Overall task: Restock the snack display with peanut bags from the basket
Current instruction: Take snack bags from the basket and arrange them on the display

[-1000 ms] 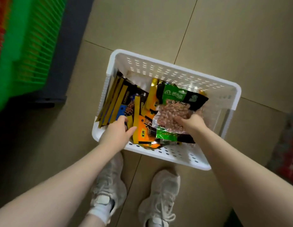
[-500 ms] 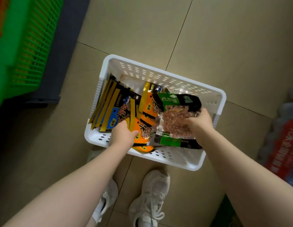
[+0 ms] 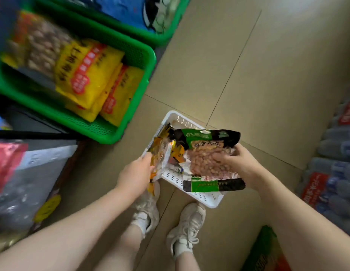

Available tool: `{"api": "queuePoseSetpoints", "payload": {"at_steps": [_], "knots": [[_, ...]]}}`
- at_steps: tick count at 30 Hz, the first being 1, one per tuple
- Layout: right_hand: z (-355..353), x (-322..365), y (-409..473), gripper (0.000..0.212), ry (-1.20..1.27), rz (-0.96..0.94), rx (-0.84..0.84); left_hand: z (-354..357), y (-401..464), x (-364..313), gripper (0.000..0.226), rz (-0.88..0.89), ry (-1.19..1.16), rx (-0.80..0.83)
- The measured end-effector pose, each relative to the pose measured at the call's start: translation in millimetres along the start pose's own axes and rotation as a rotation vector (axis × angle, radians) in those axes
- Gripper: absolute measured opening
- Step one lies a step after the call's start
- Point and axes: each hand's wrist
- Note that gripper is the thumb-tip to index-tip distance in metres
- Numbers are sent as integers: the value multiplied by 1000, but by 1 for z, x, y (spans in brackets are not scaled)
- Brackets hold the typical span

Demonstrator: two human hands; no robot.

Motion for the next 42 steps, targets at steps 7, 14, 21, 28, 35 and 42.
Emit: {"api": "queuePoseSetpoints", "payload": {"at_steps": [7, 14, 21, 28, 35, 42], "knots": [[19, 162, -158, 11, -36, -203, 40, -180, -148, 18, 27, -69, -69, -220], [63, 280, -310, 4, -191, -507, 167, -308, -327, 41, 37, -159, 123, -450], [174, 360, -428, 11, -210, -806, 329, -395, -513, 92, 24, -293, 227, -938], [321, 412, -536, 12, -140, -985, 444, -440, -656, 167, 25, -520, 412, -1400], [490, 472, -593, 42, -119, -1127, 419, -472, -726, 288, 27, -538, 518, -1557], [571, 490, -587, 60, -322, -1274, -41, -508, -732, 386, 29, -379, 394, -1648]]}}
Point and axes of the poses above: each hand's wrist, its own y-axis towards the middle knuckle, its own z-axis out of the palm, x = y × z, and after that the axes turned 3 degrees about y, right-handed
